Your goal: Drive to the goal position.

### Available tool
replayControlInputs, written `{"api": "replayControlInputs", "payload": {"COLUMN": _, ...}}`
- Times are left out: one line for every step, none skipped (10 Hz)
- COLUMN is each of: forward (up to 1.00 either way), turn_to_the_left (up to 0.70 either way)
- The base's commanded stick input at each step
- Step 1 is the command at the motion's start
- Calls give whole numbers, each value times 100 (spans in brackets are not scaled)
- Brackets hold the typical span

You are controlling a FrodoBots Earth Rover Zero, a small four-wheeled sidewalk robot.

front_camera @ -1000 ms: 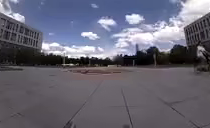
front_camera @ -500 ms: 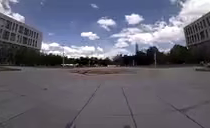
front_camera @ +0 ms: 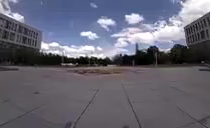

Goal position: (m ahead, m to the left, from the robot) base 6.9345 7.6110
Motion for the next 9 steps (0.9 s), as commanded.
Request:
{"api": "replayControlInputs", "payload": {"forward": 70, "turn_to_the_left": 0}}
{"api": "replayControlInputs", "payload": {"forward": 70, "turn_to_the_left": 0}}
{"api": "replayControlInputs", "payload": {"forward": 70, "turn_to_the_left": 0}}
{"api": "replayControlInputs", "payload": {"forward": 70, "turn_to_the_left": 0}}
{"api": "replayControlInputs", "payload": {"forward": 70, "turn_to_the_left": 0}}
{"api": "replayControlInputs", "payload": {"forward": 70, "turn_to_the_left": 0}}
{"api": "replayControlInputs", "payload": {"forward": 70, "turn_to_the_left": 0}}
{"api": "replayControlInputs", "payload": {"forward": 70, "turn_to_the_left": 0}}
{"api": "replayControlInputs", "payload": {"forward": 70, "turn_to_the_left": 0}}
